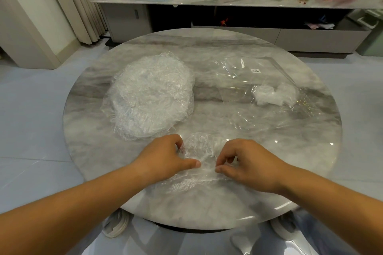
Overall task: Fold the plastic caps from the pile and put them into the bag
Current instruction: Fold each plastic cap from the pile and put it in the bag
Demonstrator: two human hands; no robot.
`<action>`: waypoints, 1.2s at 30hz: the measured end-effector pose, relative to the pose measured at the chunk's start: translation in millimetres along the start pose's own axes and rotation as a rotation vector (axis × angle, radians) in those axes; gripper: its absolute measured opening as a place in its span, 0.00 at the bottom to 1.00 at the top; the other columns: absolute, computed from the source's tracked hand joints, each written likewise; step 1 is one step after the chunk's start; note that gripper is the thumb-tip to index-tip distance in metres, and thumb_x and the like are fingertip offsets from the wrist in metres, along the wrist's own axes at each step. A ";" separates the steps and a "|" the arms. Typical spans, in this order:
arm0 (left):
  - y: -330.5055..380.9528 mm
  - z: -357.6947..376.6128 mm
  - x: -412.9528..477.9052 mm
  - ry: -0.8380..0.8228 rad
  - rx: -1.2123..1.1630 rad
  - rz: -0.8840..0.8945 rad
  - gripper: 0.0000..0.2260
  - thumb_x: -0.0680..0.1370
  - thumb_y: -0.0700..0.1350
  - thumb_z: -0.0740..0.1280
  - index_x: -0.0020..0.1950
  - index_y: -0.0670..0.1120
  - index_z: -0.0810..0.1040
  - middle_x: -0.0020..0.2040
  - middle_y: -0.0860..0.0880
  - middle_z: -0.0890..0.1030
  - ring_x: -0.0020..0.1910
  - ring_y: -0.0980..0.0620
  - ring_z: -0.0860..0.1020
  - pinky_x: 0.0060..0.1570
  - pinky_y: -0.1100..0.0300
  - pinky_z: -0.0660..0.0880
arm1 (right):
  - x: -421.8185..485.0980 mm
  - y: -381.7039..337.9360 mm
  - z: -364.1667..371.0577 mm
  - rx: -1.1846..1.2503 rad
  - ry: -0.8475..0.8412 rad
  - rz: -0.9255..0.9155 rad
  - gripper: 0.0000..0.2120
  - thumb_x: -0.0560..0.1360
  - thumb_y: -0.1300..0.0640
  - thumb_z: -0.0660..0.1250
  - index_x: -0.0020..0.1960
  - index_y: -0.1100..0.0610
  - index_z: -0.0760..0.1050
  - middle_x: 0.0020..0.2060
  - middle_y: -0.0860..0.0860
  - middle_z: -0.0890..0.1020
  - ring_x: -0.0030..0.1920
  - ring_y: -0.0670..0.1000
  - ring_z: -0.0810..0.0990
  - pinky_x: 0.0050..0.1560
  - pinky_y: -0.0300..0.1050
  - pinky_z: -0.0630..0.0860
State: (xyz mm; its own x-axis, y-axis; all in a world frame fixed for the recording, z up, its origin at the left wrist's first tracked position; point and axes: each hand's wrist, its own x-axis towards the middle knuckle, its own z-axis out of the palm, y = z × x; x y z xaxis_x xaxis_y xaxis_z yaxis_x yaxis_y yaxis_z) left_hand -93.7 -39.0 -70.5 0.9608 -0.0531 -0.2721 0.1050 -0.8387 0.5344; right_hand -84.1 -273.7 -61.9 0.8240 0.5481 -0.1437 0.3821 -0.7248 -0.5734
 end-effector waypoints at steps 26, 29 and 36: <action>-24.6 -8.4 -3.7 -0.090 -0.198 0.114 0.28 0.62 0.64 0.79 0.57 0.58 0.76 0.47 0.55 0.77 0.38 0.59 0.75 0.39 0.67 0.72 | 13.5 -27.9 2.2 -0.067 0.155 -0.246 0.03 0.74 0.47 0.72 0.46 0.44 0.79 0.46 0.40 0.80 0.50 0.40 0.78 0.59 0.46 0.74; -27.3 -13.4 -9.6 -0.170 -0.188 0.137 0.29 0.61 0.64 0.80 0.58 0.59 0.76 0.45 0.56 0.77 0.38 0.60 0.74 0.42 0.64 0.76 | -1.9 -21.4 15.0 -0.103 0.061 -0.324 0.08 0.74 0.43 0.70 0.49 0.46 0.81 0.49 0.41 0.80 0.52 0.43 0.78 0.58 0.49 0.75; -15.4 -20.2 -23.2 -0.198 -0.065 0.082 0.27 0.66 0.77 0.62 0.47 0.56 0.80 0.35 0.57 0.78 0.34 0.61 0.75 0.39 0.62 0.72 | -31.2 -8.3 40.7 -0.197 -0.019 -0.409 0.12 0.77 0.42 0.66 0.52 0.48 0.82 0.60 0.46 0.76 0.59 0.48 0.75 0.57 0.50 0.73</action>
State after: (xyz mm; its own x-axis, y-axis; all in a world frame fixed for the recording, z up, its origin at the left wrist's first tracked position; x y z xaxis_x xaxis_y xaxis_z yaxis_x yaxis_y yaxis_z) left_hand -112.5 -13.9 -56.3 0.8981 -0.2305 -0.3744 0.0514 -0.7906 0.6101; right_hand -130.0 -267.8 -85.5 0.5814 0.8122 0.0470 0.7487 -0.5115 -0.4217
